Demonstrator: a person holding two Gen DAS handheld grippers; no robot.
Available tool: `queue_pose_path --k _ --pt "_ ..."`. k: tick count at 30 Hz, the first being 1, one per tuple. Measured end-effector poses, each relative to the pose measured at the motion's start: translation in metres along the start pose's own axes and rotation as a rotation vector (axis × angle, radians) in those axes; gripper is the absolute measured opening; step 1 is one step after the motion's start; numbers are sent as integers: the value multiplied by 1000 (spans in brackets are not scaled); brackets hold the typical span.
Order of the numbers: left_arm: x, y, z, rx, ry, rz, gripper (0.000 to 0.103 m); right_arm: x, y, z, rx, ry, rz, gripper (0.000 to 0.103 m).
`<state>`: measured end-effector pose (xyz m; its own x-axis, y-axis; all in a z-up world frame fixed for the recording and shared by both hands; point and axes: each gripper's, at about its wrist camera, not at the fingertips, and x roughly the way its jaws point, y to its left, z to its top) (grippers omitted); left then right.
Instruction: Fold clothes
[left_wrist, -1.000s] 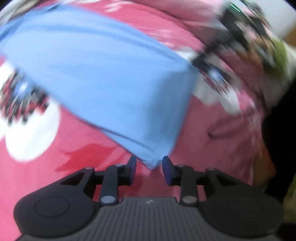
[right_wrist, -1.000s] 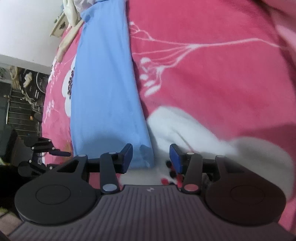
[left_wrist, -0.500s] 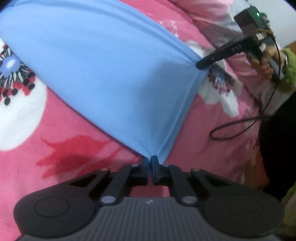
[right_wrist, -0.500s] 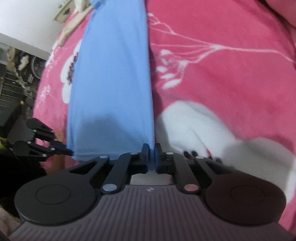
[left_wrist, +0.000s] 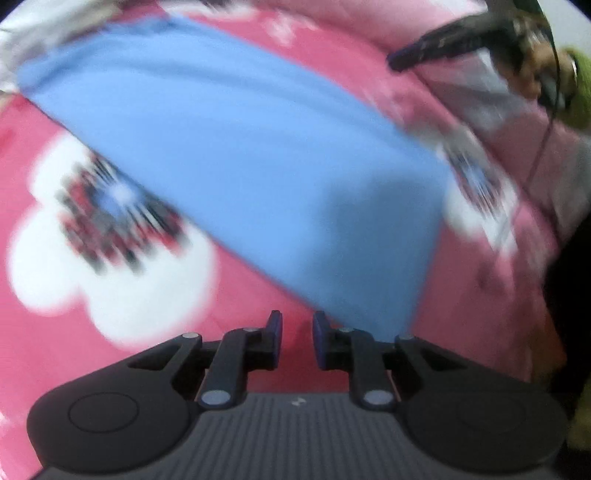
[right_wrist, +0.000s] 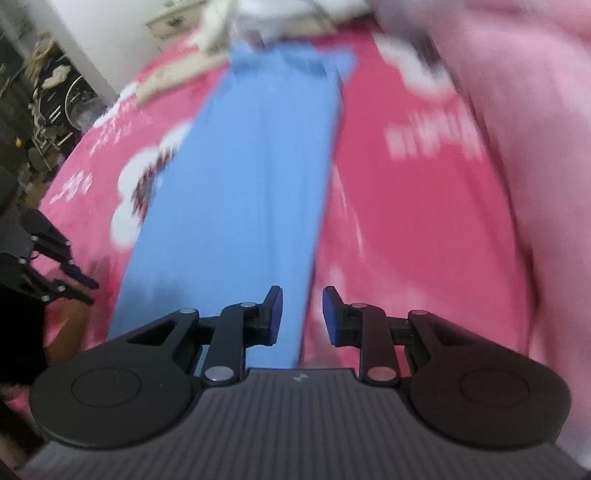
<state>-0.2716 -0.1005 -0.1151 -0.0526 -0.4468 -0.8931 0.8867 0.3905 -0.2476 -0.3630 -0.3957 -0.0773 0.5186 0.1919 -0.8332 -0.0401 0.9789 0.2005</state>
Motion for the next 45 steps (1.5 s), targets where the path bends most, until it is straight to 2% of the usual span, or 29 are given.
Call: queue_pose_path --k 3,6,9,12,16,18,21,22,23,27,31,34,36,39,41,43,45 --pt "14 12 21 -37 -89 -25 17 35 12 53 -74 -93 -36 23" --pt "38 22 27 -73 -96 -57 17 73 21 106 -151 -163 -106 23" --pt "47 34 21 -102 -114 -103 18 102 27 142 -221 -203 -162 23" --pt "50 40 17 -122 -135 -144 18 136 36 163 -303 -199 -246 22" --pt "51 53 11 -163 -145 -195 17 180 39 176 -486 -166 -370 22" --pt "52 59 10 -172 -148 -214 16 199 42 180 -575 -149 -393 22" --pt "54 65 9 -202 -142 -245 16 216 32 190 -592 -131 -375 18" --pt "54 66 9 -206 -139 -252 16 216 26 195 -564 -144 -359 8" --pt "53 67 8 -205 -134 -255 16 212 19 201 -515 -172 -337 7" --pt "53 67 8 -190 -112 -267 16 192 -35 221 -125 -271 -179 7" --pt "56 69 10 -163 -101 -285 16 199 -104 223 252 -321 -77 9" --pt "57 71 10 -161 -100 -302 16 204 -134 217 410 -338 -95 10" --pt "56 72 10 -175 -96 -314 16 189 -131 213 421 -380 -72 10" --pt "49 84 8 -206 -90 -325 16 173 -100 222 299 -359 6 15" --pt "39 100 9 -253 -111 -317 16 173 -75 233 188 -317 32 27" --pt "27 124 12 -294 -161 -255 18 180 -63 244 108 -287 -36 45" --pt "15 150 17 -335 -217 -181 20 193 -68 251 117 -250 -89 55"
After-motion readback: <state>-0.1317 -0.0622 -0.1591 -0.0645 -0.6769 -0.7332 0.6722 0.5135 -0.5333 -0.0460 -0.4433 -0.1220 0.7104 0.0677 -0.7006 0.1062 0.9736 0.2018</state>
